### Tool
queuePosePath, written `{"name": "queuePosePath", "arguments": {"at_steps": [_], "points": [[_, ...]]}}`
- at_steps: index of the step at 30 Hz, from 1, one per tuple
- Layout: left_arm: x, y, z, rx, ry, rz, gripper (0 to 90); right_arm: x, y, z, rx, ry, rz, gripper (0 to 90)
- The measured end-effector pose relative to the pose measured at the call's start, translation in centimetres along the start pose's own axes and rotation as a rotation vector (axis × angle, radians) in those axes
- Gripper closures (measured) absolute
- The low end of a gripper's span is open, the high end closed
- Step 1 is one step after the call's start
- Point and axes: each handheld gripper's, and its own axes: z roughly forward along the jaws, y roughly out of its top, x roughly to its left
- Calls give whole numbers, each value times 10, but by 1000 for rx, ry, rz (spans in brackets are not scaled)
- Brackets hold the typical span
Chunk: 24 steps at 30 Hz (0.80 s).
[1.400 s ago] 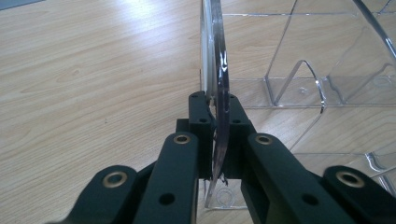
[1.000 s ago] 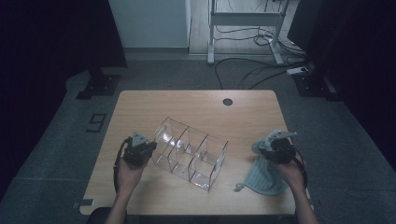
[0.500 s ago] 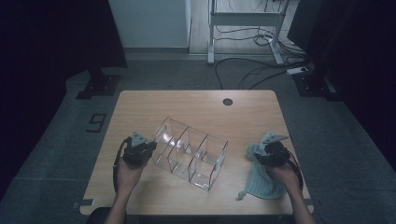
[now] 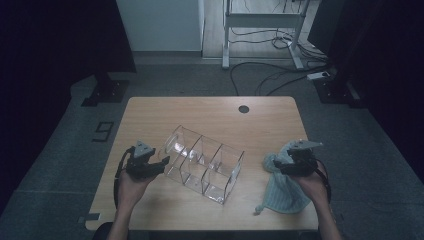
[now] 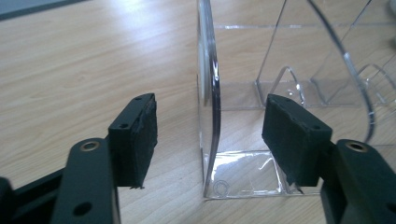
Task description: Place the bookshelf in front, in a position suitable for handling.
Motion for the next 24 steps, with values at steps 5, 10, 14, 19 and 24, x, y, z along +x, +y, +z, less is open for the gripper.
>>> {"name": "queuePosePath", "arguments": {"at_steps": [5, 10, 14, 19, 24], "points": [[-6, 4, -14, -15, -14, 23, 344, 12, 9, -4, -26, 55, -39, 271], [-22, 10, -21, -22, -32, 61, 368, 27, 17, -3, -22, 95, -95, 270], [-36, 14, -22, -22, -61, 92, 391, 38, 22, -1, -28, 126, -124, 271], [-48, 14, -11, 2, -101, 120, 434, 49, 28, 0, -41, 173, -149, 269], [-53, 8, 5, 36, -133, 124, 549, 57, 32, 4, -44, 206, -166, 269]]}}
